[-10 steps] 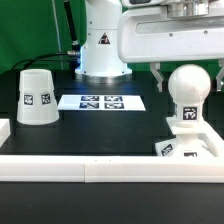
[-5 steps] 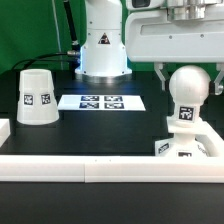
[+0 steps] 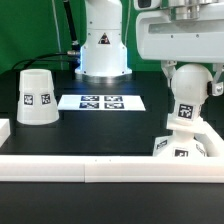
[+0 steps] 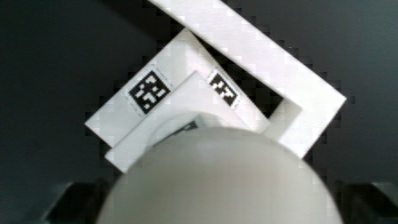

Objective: Assemble lamp

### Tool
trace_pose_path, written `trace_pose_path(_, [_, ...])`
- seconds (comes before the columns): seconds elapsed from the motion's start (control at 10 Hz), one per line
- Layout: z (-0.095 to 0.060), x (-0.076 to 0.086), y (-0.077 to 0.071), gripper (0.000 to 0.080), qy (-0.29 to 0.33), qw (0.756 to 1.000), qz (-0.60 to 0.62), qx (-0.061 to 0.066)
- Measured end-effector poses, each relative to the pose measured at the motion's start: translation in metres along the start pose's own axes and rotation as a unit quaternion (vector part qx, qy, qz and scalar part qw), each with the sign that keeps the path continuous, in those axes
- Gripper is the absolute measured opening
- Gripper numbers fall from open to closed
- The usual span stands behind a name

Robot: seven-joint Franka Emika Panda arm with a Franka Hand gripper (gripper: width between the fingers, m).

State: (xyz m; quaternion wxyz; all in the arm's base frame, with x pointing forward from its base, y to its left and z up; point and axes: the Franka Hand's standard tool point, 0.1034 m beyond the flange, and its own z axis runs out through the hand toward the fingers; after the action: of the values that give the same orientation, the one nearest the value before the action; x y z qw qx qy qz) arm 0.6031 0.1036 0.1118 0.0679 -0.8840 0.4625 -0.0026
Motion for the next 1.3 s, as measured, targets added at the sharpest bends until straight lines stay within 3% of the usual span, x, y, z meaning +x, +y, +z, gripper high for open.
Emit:
trace_pose_path(0.1, [0.000,-0.001,0.000,0.0679,0.000,1.000,-0.009,0.000])
trace_pose_path(0.2, [0.001,-0.004,0.002,0.0696,-0.001,1.000,-0.028,-0.002])
trace_pose_path(0.6, [0.000,-0.016,0.007,0.0698,-0.005,0.992,-0.127,-0.006])
trace_pose_path(0.8, [-0.002,-0.021,0.014,0.0698,-0.018,0.979,-0.200,-0.018])
trace_pose_path(1.0, [-0.003,-0.018,0.024,0.0698,-0.028,0.971,-0.238,-0.023])
trace_pose_path(1.3, [-0.001,-0.020,0.022,0.0698,-0.027,0.970,-0.239,-0.022])
